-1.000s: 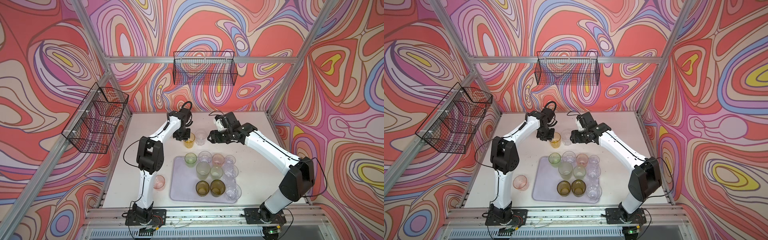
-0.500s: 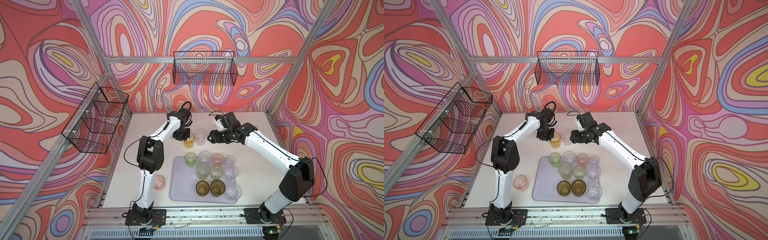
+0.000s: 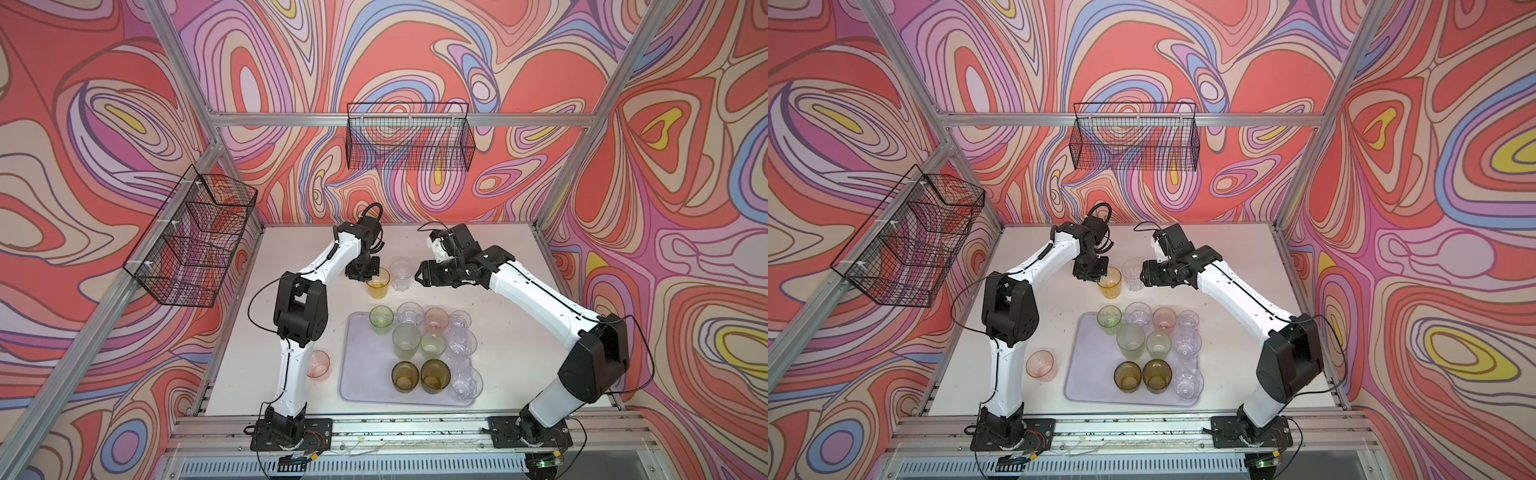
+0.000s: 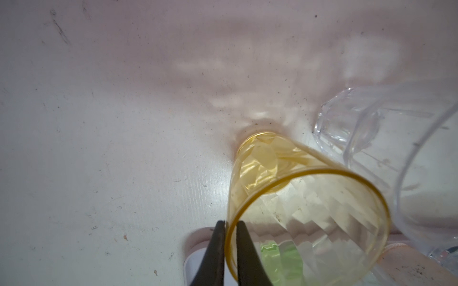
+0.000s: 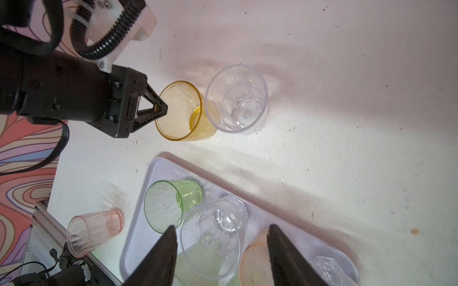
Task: Place the glasses into the tray
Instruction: Pick up the glass from the top-center of the table.
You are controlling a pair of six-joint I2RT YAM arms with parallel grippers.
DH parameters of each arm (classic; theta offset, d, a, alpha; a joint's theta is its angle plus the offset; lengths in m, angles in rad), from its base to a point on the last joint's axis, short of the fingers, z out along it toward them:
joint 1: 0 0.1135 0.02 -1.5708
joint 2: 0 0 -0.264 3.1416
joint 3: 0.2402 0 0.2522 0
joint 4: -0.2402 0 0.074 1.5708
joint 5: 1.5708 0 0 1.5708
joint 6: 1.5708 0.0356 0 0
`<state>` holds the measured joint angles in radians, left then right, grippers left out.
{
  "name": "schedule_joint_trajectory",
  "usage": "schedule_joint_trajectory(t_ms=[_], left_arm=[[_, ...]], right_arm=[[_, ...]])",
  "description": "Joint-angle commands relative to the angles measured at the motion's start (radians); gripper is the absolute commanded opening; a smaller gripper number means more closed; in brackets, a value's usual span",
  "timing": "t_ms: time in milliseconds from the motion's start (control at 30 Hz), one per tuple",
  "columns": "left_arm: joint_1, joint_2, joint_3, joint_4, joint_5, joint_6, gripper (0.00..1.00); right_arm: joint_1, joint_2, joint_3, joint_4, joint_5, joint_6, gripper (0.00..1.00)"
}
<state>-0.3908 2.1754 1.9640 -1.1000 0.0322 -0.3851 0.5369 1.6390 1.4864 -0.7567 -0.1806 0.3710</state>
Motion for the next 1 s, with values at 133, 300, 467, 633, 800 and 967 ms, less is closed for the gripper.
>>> schedule_joint_trajectory(t_ms=[133,300,467,633,800,967], left_arm=[[0.011,0.023,0.035,-0.033,-0.035,0.012,0.09],[0.015,0.019,0.048,-0.04,-0.043,0.013,0.03],[0.02,0.007,0.068,-0.055,-0.044,0.012,0.0],[0.027,-0.023,0.081,-0.07,-0.05,0.018,0.0],[0.035,-0.051,0.105,-0.097,-0.049,0.026,0.0],[0.038,-0.089,0.102,-0.121,-0.065,0.034,0.0]], right_arm=[[-0.006,-0.004,0.012,-0.013,0.0,-0.012,0.61],[-0.006,-0.002,0.02,-0.016,0.002,-0.014,0.61],[-0.006,-0.002,0.026,-0.02,0.008,-0.023,0.61],[-0.006,-0.004,0.033,-0.02,0.018,-0.026,0.61],[-0.006,-0.011,0.036,-0.027,0.024,-0.026,0.6],[-0.006,-0.023,0.028,-0.023,0.034,-0.025,0.6]])
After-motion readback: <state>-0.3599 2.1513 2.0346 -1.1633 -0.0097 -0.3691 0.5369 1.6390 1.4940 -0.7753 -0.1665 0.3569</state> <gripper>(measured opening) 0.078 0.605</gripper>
